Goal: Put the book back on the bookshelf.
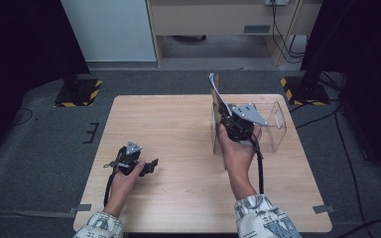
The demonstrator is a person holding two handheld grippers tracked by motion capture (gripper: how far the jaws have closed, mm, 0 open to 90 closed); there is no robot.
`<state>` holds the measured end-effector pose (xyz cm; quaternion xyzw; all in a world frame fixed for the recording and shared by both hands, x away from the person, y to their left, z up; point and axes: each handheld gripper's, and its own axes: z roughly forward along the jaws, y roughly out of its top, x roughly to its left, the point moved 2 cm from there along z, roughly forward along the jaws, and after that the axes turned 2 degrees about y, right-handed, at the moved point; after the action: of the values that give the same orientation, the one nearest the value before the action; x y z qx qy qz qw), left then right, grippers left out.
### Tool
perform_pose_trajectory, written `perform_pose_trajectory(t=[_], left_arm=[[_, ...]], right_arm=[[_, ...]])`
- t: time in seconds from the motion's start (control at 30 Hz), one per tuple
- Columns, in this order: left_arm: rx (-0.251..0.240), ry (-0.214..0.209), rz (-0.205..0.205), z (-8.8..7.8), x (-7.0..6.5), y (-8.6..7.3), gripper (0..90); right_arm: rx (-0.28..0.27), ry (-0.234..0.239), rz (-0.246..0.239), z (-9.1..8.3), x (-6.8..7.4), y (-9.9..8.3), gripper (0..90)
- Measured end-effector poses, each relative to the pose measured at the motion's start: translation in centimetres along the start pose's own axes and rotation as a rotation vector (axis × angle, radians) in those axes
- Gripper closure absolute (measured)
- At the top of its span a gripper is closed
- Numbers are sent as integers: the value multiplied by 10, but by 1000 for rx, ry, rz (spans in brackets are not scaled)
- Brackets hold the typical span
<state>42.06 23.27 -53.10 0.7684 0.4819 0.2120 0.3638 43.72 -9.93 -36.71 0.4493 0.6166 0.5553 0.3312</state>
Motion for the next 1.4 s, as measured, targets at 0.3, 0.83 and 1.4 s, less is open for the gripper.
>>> perform_pose_trajectory(t=[0.3,0.83,1.4], left_arm=[[-2,-1,4,0,-1,0,114],[5,-2,10,1,-2,0,114],[5,-3,18,1,-3,0,113]], right_arm=[[9,8,12,3,8,-1,863],[15,26,0,1,10,-2,845],[32,47,-12,-2,14,-4,760]])
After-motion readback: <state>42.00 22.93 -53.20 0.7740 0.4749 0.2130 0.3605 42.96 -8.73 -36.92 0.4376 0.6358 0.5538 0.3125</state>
